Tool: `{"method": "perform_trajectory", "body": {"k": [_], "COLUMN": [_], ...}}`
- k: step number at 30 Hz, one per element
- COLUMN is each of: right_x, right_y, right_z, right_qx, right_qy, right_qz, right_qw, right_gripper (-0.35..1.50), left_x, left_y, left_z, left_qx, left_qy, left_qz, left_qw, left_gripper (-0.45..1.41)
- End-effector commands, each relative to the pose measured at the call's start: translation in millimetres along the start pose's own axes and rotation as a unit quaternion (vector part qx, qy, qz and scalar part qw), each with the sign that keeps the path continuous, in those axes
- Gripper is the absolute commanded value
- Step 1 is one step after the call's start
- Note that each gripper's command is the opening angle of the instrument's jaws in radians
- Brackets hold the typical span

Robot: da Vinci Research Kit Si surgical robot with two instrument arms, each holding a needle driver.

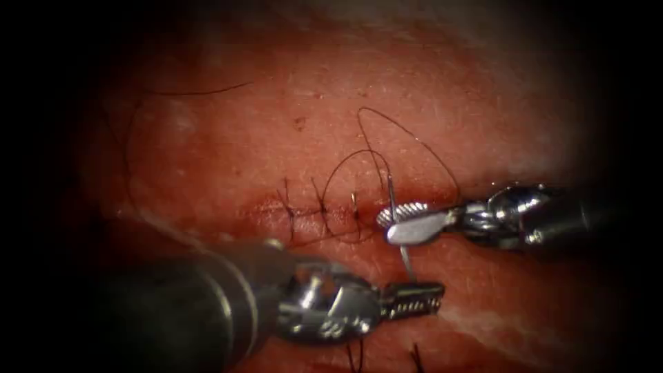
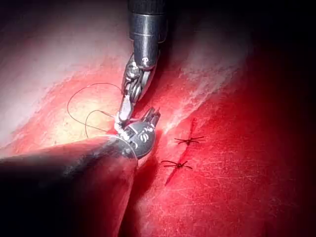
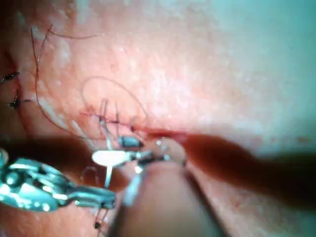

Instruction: Wound Closure

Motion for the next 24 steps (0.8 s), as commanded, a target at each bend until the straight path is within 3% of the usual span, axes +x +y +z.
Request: {"method": "perform_trajectory", "body": {"k": [1, 2, 3, 4, 7, 8, 9, 11, 19, 24], "right_x": [-1.0, -1.0, -1.0, -1.0, -0.8, -0.6, -0.6, -0.4, -0.5, -0.5], "right_y": [0.6, 0.7, 0.7, 0.8, 0.9, 1.0, 1.1, 1.3, 1.3, 1.1], "right_z": [0.2, 0.1, 0.1, 0.0, -0.3, -0.5, -0.6, -0.8, -1.6, -1.6], "right_qx": [-0.006, -0.008, -0.007, -0.005, -0.004, -0.004, -0.005, -0.004, 0.004, 0.006], "right_qy": [-0.009, -0.011, -0.012, -0.015, -0.017, -0.019, -0.015, -0.006, 0.001, 0.002], "right_qz": [0.002, 0.005, 0.004, 0.007, 0.008, 0.008, 0.008, 0.008, 0.008, 0.009], "right_qw": [1.0, 1.0, 1.0, 1.0, 1.0, 1.0, 1.0, 1.0, 1.0, 1.0], "right_gripper": [0.1, -0.23, -0.35, -0.35, -0.35, -0.35, -0.35, -0.35, -0.35, -0.35], "left_x": [-0.1, -0.1, -0.1, -0.1, 0.1, 0.2, 0.3, 0.4, -1.2, -3.3], "left_y": [0.6, 0.6, 0.6, 0.6, 0.4, 0.3, 0.3, 0.2, 0.2, -0.1], "left_z": [0.8, 0.8, 0.8, 0.8, 0.7, 0.7, 0.6, 0.3, -2.8, -3.3], "left_qx": [-0.001, -0.002, -0.002, -0.002, -0.005, -0.008, -0.009, -0.008, -0.005, 0.0], "left_qy": [0.001, 0.0, 0.0, 0.0, -0.001, -0.001, -0.004, -0.012, -0.028, -0.038], "left_qz": [-0.001, -0.001, -0.001, -0.001, -0.029, -0.053, -0.073, -0.1, -0.117, -0.126], "left_qw": [1.0, 1.0, 1.0, 1.0, 1.0, 0.999, 0.997, 0.995, 0.993, 0.991], "left_gripper": [-0.45, -0.45, -0.45, -0.45, 0.26, 0.63, 0.83, 1.05, 1.06, 0.88]}}
